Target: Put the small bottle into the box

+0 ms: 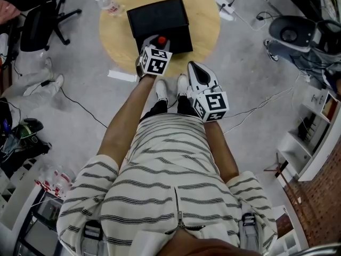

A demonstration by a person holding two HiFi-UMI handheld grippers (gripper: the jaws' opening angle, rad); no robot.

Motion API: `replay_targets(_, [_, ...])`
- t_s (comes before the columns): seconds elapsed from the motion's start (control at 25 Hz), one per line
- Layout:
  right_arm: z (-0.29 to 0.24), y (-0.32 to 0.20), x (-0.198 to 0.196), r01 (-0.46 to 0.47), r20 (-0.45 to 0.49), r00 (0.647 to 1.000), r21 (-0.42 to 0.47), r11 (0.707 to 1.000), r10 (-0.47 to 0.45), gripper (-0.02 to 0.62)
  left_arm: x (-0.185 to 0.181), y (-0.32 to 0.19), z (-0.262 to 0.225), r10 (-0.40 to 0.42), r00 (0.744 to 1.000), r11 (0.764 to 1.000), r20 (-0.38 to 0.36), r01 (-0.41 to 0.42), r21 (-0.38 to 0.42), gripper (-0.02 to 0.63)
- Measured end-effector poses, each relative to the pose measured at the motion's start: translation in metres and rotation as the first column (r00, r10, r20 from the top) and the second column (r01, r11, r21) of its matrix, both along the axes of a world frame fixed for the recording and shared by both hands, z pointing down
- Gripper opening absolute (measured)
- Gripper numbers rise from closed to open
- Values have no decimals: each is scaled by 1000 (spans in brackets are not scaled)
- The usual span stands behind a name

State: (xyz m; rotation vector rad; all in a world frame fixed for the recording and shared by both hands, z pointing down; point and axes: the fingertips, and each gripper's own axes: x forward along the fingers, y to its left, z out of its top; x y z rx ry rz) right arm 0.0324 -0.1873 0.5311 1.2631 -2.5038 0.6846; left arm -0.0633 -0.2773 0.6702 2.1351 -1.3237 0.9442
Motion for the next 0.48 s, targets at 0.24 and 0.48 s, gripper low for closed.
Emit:
replay_targets(0.24, [-1, 3, 2, 0, 0, 1000, 1, 1000, 0, 18, 3, 3, 0, -8, 1000, 1000, -6, 8, -1, 173])
replay_targets(0.48, [1, 6, 2, 4, -1, 1000, 5, 1000, -4, 18, 2, 3, -2, -17, 1000, 1000, -14, 17, 7, 179])
